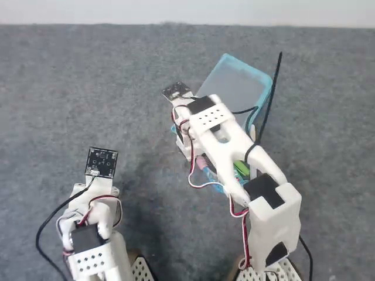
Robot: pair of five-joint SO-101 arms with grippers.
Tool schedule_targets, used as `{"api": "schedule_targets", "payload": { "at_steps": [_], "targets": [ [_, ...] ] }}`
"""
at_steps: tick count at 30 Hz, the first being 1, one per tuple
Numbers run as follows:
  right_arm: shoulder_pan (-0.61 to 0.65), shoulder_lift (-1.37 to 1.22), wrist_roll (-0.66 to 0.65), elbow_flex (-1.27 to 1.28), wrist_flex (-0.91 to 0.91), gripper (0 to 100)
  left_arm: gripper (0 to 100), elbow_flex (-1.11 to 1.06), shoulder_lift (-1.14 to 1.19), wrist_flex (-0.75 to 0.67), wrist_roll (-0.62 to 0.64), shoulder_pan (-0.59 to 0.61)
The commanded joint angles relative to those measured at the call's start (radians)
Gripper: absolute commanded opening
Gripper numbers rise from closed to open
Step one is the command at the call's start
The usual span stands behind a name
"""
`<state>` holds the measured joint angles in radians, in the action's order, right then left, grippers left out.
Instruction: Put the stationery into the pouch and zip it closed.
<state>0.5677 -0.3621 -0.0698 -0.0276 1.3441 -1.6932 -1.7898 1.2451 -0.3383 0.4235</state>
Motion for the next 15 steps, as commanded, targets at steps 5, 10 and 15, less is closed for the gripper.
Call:
{"api": "schedule_targets", "payload": {
  "at_steps": [5, 10, 15],
  "targets": [
    [-0.028, 0.3, -0.106, 0.137, -0.084, 0.6, 2, 0.005, 0.014, 0.005, -0.003, 0.003],
    [0.008, 0.501, -0.157, 0.331, -0.139, 0.6, 2, 0.005, 0.014, 0.005, -0.003, 0.003],
    [0.008, 0.601, -0.224, 0.436, -0.142, 0.6, 2, 0.005, 0.014, 0.005, -0.006, 0.003]
  ]
}}
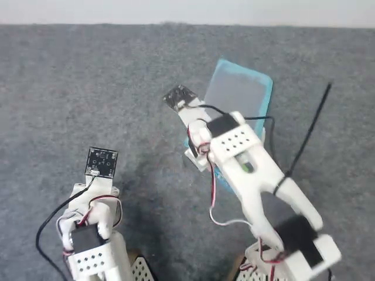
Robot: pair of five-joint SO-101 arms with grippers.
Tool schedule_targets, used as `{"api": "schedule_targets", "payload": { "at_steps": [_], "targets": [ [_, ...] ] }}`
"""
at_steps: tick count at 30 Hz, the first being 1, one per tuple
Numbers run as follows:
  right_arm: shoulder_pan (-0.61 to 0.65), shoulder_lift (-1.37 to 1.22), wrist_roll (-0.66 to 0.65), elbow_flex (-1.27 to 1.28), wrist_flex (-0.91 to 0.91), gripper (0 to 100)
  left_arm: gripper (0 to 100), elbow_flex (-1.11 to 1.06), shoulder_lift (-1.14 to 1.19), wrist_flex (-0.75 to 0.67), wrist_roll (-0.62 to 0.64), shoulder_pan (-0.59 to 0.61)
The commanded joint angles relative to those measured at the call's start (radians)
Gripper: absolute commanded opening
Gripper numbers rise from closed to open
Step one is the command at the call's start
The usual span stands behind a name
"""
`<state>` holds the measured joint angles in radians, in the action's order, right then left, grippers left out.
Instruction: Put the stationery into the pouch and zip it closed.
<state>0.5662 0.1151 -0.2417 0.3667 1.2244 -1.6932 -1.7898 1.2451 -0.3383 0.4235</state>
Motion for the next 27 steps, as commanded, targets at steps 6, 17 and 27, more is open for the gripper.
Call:
{"api": "schedule_targets", "payload": {
  "at_steps": [6, 17, 27],
  "targets": [
    [0.012, 0.15, -0.046, 0.097, -0.038, 0.6, 2, 0.005, 0.014, 0.005, -0.006, 0.003],
    [0.018, 0.504, -0.008, 0.37, -0.222, 0.6, 2, 0.008, 0.014, -0.198, -0.009, -0.008],
    [0.019, 0.596, -0.034, 0.427, -0.223, 0.6, 7, 0.262, 0.08, -0.264, 0.054, -0.126]
  ]
}}
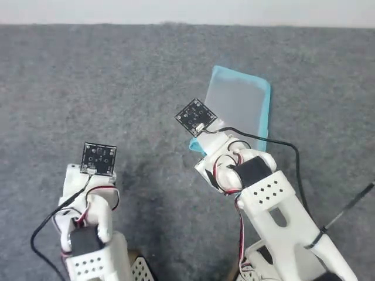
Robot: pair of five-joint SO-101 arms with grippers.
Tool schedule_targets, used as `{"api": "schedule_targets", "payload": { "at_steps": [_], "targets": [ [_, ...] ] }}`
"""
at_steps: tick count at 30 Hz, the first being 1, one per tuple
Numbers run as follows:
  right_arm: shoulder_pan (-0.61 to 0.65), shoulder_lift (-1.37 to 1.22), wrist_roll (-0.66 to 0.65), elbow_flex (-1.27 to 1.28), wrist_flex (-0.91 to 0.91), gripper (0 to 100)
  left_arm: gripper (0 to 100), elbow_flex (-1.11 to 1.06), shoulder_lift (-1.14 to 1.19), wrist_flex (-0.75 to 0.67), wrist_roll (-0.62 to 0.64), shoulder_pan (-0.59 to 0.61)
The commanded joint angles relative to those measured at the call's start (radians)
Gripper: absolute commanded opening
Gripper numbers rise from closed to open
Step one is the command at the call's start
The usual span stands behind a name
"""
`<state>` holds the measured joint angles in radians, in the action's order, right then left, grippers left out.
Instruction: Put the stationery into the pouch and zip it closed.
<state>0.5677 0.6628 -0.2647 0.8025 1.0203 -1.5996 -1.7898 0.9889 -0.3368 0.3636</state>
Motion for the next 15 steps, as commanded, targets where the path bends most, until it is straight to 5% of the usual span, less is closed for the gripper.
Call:
{"api": "schedule_targets", "payload": {
  "at_steps": [1, 9, 15],
  "targets": [
    [0.018, 0.048, -0.009, -0.009, -0.019, 0.6, 8, 0.205, 0.13, -0.011, 0.064, -0.078],
    [0.012, 0.061, 0.041, -0.008, -0.051, 0.6, 8, 0.59, 0.772, -0.005, 0.193, -0.253],
    [0.005, 0.062, 0.061, 0.003, -0.104, 0.6, 9, 0.619, 0.824, -0.012, 0.201, -0.442]
  ]
}}
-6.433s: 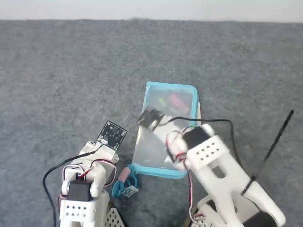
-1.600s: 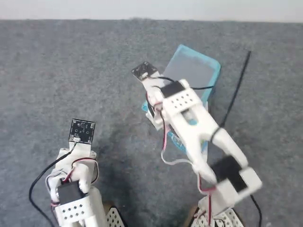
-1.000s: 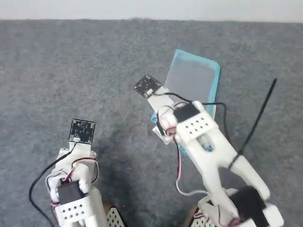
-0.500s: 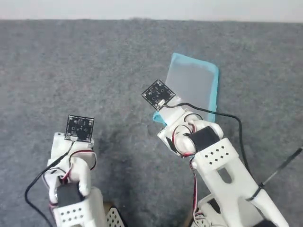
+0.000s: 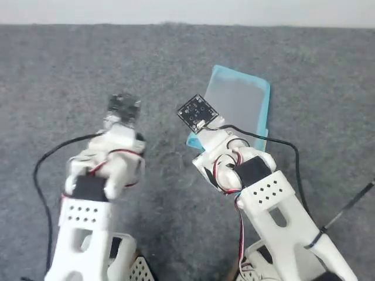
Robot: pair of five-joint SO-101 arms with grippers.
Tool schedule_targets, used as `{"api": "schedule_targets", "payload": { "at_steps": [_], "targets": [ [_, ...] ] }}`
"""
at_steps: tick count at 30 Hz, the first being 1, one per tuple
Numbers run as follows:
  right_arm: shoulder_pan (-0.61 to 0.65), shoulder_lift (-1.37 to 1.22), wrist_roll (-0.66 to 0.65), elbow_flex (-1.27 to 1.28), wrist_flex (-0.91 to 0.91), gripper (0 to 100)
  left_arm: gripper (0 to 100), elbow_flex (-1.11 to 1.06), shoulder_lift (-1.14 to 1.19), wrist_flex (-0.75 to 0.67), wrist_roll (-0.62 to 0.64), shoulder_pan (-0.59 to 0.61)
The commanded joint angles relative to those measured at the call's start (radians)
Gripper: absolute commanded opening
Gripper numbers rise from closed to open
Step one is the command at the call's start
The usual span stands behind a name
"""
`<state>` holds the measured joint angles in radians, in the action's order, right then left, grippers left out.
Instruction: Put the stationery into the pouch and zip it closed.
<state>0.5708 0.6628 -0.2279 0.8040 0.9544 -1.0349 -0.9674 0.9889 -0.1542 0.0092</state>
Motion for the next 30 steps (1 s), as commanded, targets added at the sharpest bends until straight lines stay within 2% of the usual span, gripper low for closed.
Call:
{"api": "schedule_targets", "payload": {
  "at_steps": [1, 5, 9, 16, 25, 30],
  "targets": [
    [-0.004, 0.062, 0.025, 0.006, -0.039, 0.6, 11, 0.03, -0.009, -0.034, 0.02, -0.092],
    [-0.038, 0.062, 0.032, 0.035, -0.077, 0.6, 16, -0.087, -0.066, -0.18, 0.058, -0.084],
    [-0.044, 0.062, 0.072, 0.049, -0.102, 0.6, 16, -0.151, -0.123, -0.226, 0.115, -0.086],
    [-0.004, 0.124, 0.08, 0.14, -0.185, 0.6, 16, -0.202, -0.149, -0.229, 0.117, -0.092],
    [0.002, 0.314, 0.071, 0.186, -0.096, 0.6, 16, -0.222, -0.153, -0.226, 0.141, -0.097],
    [0.002, 0.332, 0.071, 0.187, -0.065, 0.6, 21, -0.222, -0.152, -0.193, 0.138, -0.186]
  ]
}}
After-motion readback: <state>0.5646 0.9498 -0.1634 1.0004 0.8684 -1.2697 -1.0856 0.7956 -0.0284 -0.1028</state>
